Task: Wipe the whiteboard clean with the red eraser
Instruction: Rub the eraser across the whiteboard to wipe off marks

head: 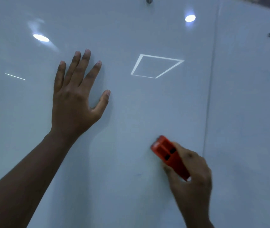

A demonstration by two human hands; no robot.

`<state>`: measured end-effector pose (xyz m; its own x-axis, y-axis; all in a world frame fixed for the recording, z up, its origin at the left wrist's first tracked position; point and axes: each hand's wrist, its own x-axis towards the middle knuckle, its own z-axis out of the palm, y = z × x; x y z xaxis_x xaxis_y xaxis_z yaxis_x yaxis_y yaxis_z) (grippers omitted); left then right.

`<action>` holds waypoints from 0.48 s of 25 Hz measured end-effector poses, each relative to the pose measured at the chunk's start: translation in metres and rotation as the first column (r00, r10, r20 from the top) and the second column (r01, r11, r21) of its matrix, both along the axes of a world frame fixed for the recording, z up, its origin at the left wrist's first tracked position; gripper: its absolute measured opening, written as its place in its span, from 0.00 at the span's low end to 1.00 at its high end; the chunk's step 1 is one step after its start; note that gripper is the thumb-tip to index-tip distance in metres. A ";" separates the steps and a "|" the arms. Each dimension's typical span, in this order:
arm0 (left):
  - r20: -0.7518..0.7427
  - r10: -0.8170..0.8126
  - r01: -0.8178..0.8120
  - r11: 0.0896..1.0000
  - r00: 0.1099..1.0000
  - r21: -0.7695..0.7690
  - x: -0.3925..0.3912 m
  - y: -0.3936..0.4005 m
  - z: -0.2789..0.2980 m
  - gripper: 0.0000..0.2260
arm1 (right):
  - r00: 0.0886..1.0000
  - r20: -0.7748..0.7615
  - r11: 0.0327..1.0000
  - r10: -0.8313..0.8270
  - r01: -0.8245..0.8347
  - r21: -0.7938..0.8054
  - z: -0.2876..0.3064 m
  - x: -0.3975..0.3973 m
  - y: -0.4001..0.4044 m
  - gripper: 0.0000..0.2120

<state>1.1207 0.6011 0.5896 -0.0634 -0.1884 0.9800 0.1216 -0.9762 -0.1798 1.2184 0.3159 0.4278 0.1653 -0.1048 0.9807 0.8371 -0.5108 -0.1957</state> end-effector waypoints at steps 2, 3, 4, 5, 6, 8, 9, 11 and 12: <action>-0.018 -0.003 0.003 1.000 1.000 -0.002 -0.002 0.000 -0.012 0.28 | 0.995 -0.099 0.988 0.027 -0.011 0.153 -0.017 0.008 -0.019 0.32; -0.021 0.004 -0.004 1.000 1.000 -0.006 -0.003 0.000 -0.020 0.28 | 0.986 -0.157 0.974 0.049 -0.013 0.225 -0.024 0.009 -0.022 0.35; -0.025 0.012 -0.012 1.000 1.000 -0.012 -0.003 -0.001 -0.028 0.28 | 0.978 -0.197 0.961 0.069 -0.012 0.276 -0.031 0.008 -0.022 0.36; -0.026 0.019 -0.019 1.000 0.999 -0.016 -0.003 -0.001 -0.037 0.28 | 0.973 -0.214 0.951 0.082 -0.012 0.310 -0.035 0.006 -0.021 0.35; -0.029 0.022 -0.022 1.000 0.999 -0.022 -0.003 -0.002 -0.045 0.28 | 0.971 -0.220 0.942 0.095 -0.016 0.335 -0.037 0.004 -0.018 0.35; -0.029 0.029 -0.030 0.999 0.999 -0.037 -0.003 -0.004 -0.062 0.28 | 0.967 -0.214 0.932 0.138 -0.054 0.358 -0.039 -0.003 -0.007 0.35; -0.030 0.034 -0.035 0.998 0.999 -0.047 -0.002 -0.005 -0.071 0.28 | 0.965 -0.206 0.935 0.162 -0.084 0.344 -0.039 -0.008 0.002 0.34; -0.037 0.044 -0.046 0.997 0.998 -0.056 -0.003 -0.006 -0.085 0.28 | 0.965 -0.176 0.959 0.195 -0.150 0.242 -0.043 -0.022 0.026 0.33; -0.041 0.046 -0.048 0.997 0.998 -0.056 -0.003 -0.007 -0.091 0.28 | 0.967 -0.161 0.972 0.196 -0.171 0.159 -0.049 -0.031 0.040 0.31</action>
